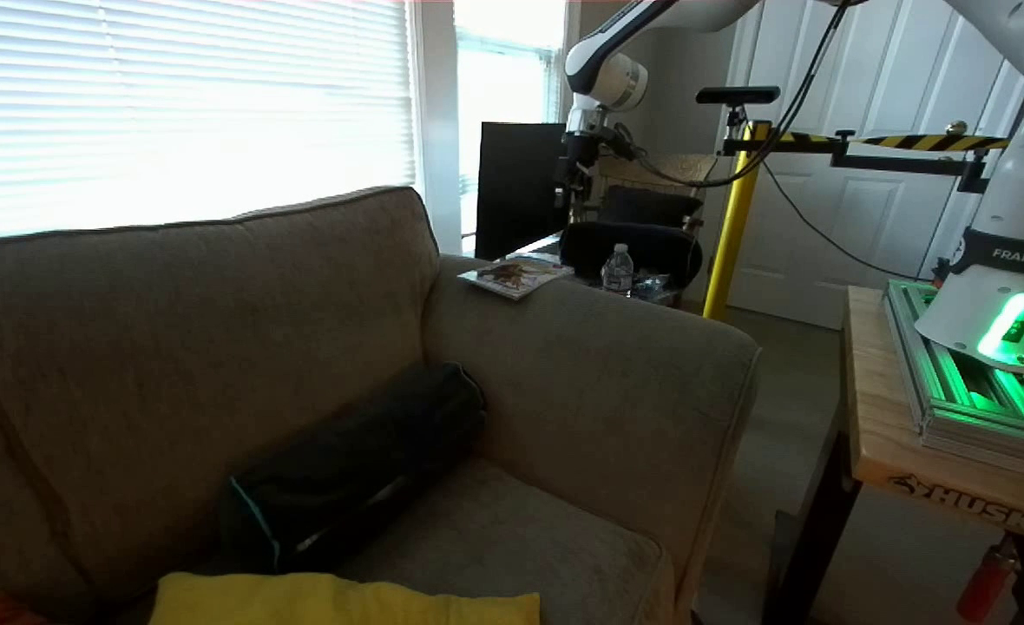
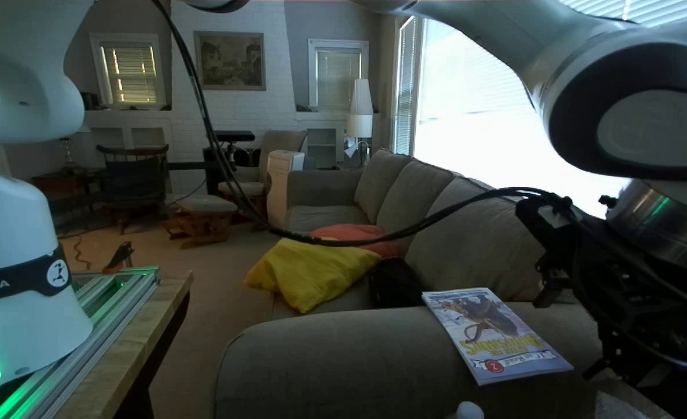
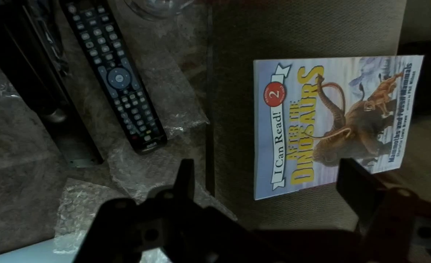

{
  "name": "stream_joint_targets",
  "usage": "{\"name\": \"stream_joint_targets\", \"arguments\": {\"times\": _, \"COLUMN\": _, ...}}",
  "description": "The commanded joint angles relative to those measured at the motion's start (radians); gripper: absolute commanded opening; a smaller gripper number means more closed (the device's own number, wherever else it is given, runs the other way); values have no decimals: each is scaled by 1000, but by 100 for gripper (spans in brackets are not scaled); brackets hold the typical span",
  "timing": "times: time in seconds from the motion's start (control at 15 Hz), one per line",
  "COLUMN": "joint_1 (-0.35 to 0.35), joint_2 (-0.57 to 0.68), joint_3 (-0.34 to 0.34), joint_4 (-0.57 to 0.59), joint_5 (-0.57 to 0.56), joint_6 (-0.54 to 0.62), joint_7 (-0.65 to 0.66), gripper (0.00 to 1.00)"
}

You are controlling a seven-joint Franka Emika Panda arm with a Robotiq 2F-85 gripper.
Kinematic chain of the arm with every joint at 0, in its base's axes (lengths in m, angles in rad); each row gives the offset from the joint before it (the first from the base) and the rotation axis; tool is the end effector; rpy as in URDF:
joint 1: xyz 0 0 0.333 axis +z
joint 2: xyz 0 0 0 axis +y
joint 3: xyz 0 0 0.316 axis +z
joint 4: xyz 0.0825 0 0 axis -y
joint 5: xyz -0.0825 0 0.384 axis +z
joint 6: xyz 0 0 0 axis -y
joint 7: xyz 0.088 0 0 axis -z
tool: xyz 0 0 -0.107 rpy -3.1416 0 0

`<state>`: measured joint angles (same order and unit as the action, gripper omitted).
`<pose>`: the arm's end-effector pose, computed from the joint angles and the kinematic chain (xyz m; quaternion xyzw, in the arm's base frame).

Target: Pick the magazine up from the arm rest and place it in front of the monitor

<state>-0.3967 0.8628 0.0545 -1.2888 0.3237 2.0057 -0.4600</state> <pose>0.6944 -0.2369 0.2195 -0.9838 0.0283 0.0028 0.1770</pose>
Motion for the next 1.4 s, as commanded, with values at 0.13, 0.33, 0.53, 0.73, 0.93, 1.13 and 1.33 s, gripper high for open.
{"name": "stream_joint_targets", "arguments": {"times": 0.13, "joint_1": -56, "joint_2": 63, "joint_3": 70, "joint_4": 9, "joint_5": 81, "joint_6": -48, "joint_7": -97, "gripper": 100}}
{"name": "stream_joint_targets", "arguments": {"times": 0.33, "joint_1": -70, "joint_2": 134, "joint_3": 75, "joint_4": 66, "joint_5": 95, "joint_6": -108, "joint_7": -86, "gripper": 100}}
{"name": "stream_joint_targets", "arguments": {"times": 0.53, "joint_1": -79, "joint_2": 201, "joint_3": 75, "joint_4": 124, "joint_5": 104, "joint_6": -166, "joint_7": -65, "gripper": 100}}
{"name": "stream_joint_targets", "arguments": {"times": 0.73, "joint_1": -83, "joint_2": 263, "joint_3": 78, "joint_4": 190, "joint_5": 116, "joint_6": -198, "joint_7": -38, "gripper": 100}}
{"name": "stream_joint_targets", "arguments": {"times": 0.93, "joint_1": -87, "joint_2": 309, "joint_3": 89, "joint_4": 241, "joint_5": 145, "joint_6": -184, "joint_7": -17, "gripper": 100}}
{"name": "stream_joint_targets", "arguments": {"times": 1.13, "joint_1": -93, "joint_2": 351, "joint_3": 123, "joint_4": 288, "joint_5": 175, "joint_6": -196, "joint_7": -40, "gripper": 100}}
{"name": "stream_joint_targets", "arguments": {"times": 1.33, "joint_1": -94, "joint_2": 392, "joint_3": 166, "joint_4": 321, "joint_5": 202, "joint_6": -207, "joint_7": -60, "gripper": 100}}
